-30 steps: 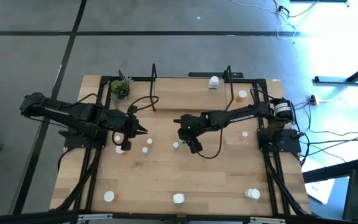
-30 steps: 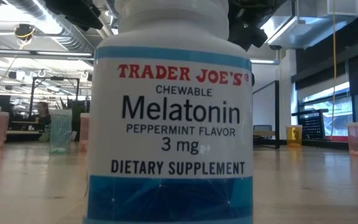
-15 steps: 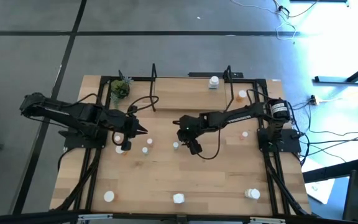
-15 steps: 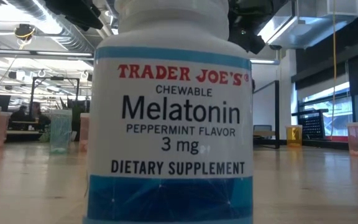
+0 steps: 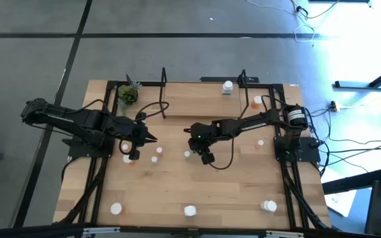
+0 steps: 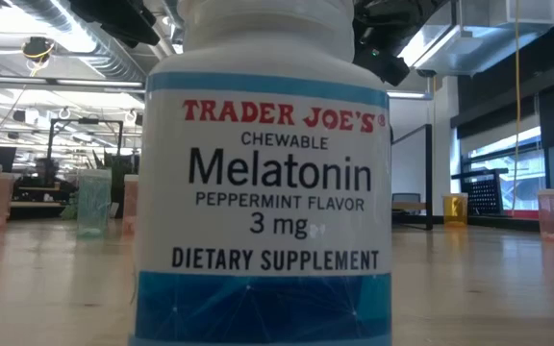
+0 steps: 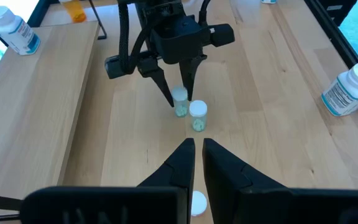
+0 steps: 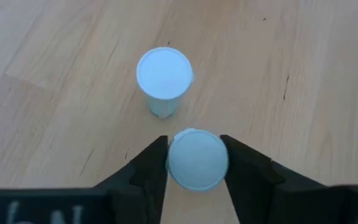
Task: Pick and place medicine bottles onto shelf by color
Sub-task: Put the top green pill bottle on the shelf
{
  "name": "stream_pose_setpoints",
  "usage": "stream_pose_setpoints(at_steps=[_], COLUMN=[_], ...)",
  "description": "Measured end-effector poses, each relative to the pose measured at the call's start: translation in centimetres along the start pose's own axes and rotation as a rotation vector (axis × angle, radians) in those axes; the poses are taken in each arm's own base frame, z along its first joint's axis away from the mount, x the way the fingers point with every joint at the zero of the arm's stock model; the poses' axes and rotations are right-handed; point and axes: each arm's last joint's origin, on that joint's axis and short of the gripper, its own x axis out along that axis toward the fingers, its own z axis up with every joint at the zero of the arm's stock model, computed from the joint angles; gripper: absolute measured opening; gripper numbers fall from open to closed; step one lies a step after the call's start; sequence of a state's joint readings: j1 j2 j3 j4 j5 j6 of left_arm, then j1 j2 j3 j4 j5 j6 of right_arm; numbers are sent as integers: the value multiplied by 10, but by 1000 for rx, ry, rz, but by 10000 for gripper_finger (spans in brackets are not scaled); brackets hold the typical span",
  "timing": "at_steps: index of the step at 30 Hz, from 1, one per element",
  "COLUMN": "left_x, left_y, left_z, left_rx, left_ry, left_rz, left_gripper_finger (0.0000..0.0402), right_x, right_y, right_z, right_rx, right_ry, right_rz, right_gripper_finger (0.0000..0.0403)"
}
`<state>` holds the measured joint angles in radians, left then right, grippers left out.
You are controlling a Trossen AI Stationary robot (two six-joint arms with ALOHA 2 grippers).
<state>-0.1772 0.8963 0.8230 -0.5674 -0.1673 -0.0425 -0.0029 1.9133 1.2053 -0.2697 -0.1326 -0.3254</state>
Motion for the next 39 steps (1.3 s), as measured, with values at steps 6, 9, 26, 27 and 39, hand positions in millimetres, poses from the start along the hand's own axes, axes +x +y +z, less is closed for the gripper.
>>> stream_pose_setpoints(at_steps=[6,9,26,27,39], left_x=[0,0,0,0,0], left_y=[0,0,0,0,2], left_z=[0,0,0,0,0], left_rx=[0,0,0,0,-44], left_ry=[0,0,0,0,-5], left_rz=[0,0,0,0,73], left_gripper_finger=[27,27,27,27,27], right_x=[-1,-3,-60,-66,-103], right_y=[0,-1,-71,-79,-151], right_z=[0,0,30,32,-1], right_rx=[0,4,141,150,305], right_ry=[-1,-4,35,23,27], right_rz=[-1,-4,-82,-97,-195], right_gripper_finger=[114,123,121,121,122])
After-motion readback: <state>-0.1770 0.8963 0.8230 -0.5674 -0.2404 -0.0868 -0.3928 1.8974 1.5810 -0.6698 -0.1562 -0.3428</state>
